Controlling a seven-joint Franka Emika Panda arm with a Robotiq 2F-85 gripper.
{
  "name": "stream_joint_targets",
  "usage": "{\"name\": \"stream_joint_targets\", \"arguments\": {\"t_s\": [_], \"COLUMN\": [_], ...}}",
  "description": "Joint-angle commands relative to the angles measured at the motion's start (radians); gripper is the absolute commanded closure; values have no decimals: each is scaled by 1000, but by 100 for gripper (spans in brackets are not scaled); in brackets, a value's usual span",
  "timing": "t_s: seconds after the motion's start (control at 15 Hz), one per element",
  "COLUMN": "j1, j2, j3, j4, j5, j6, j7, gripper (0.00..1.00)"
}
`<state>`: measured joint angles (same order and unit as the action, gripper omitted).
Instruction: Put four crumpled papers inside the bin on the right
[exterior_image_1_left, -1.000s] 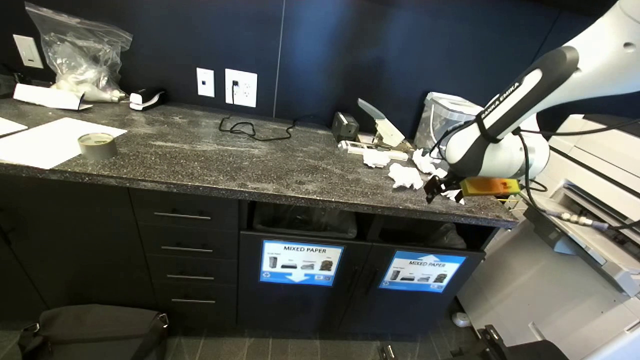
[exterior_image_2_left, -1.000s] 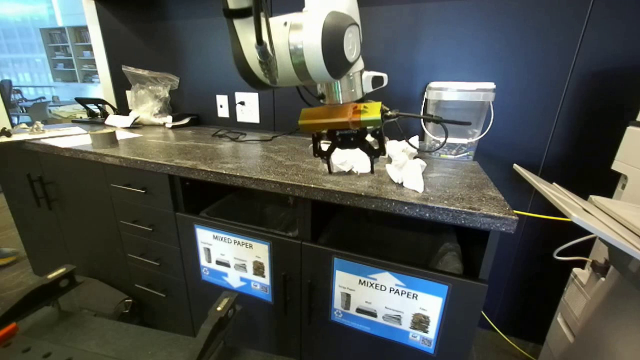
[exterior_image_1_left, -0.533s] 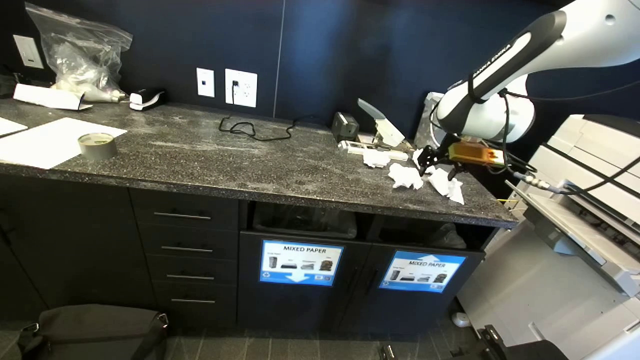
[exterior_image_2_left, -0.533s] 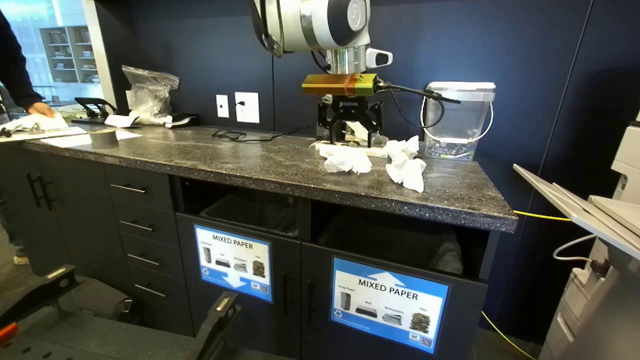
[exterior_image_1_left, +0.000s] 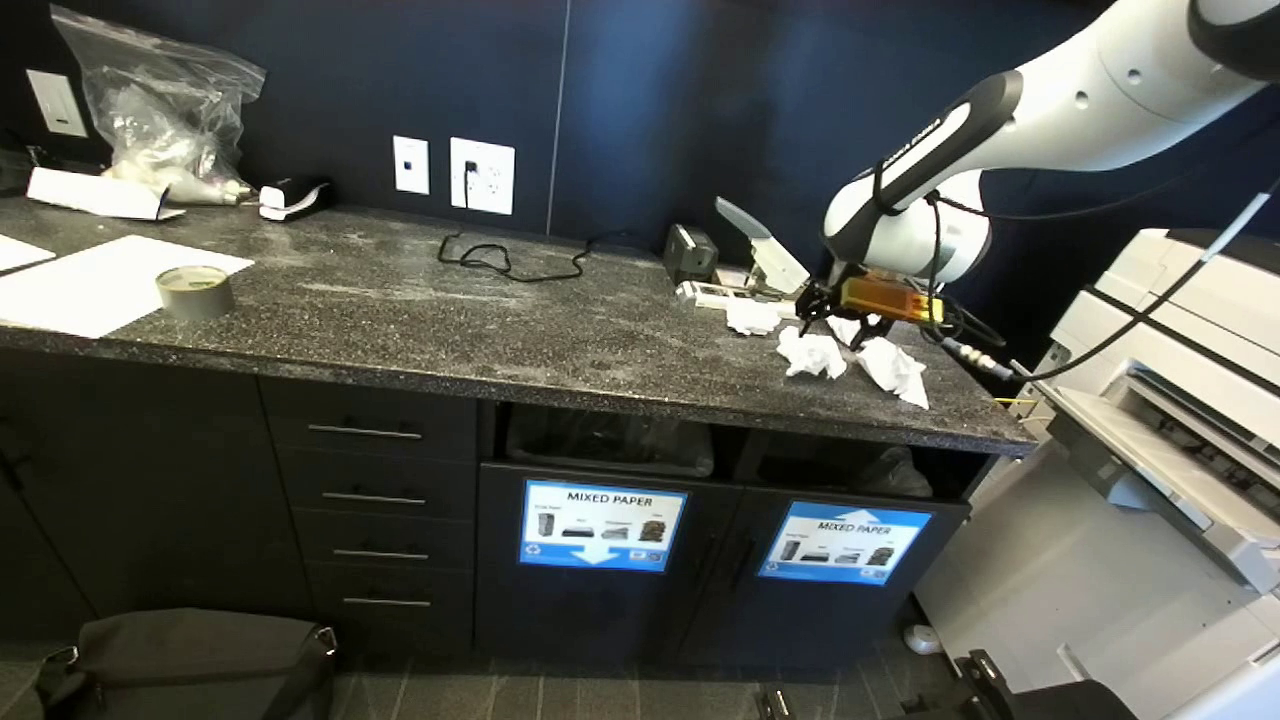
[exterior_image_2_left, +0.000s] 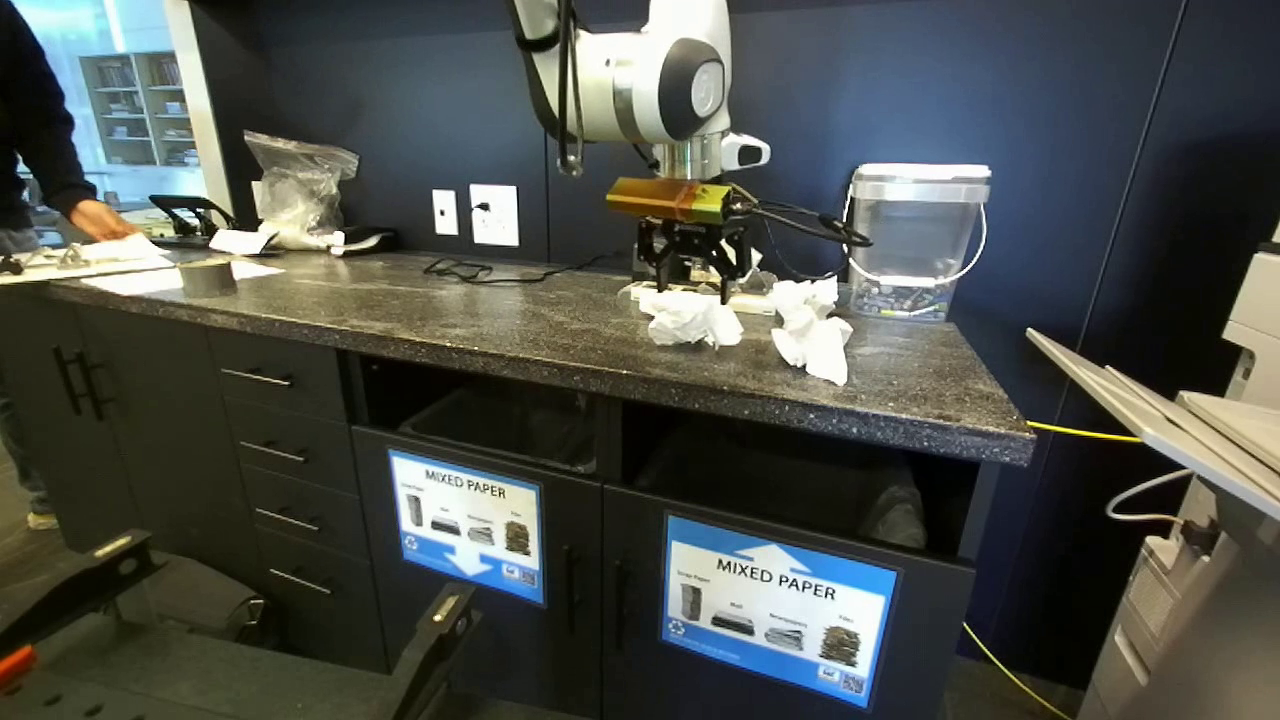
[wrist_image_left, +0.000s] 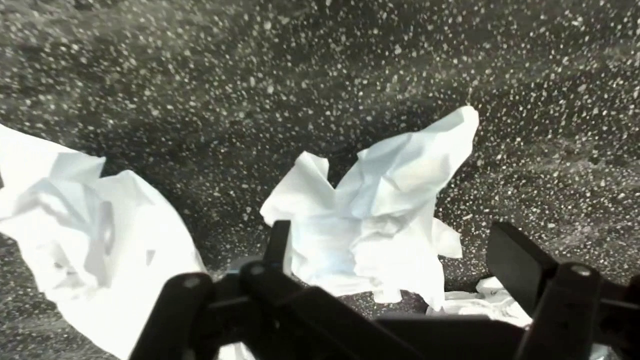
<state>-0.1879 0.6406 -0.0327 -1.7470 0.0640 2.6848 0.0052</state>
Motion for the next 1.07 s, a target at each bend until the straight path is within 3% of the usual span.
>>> {"name": "stream_joint_targets", "arguments": {"t_s": [0.0,0.87,0.93,1.0], "j1": [-4,7,2,5], "j2": [93,251,258,264], "j3": [14,-8,-6,-8], "j4": [151,326,337,342], "j5": [31,11,13,11], "j6": [-53,-128,-135,-138], "j7": [-9,8,3,5], "gripper": [0,0,3,26]}}
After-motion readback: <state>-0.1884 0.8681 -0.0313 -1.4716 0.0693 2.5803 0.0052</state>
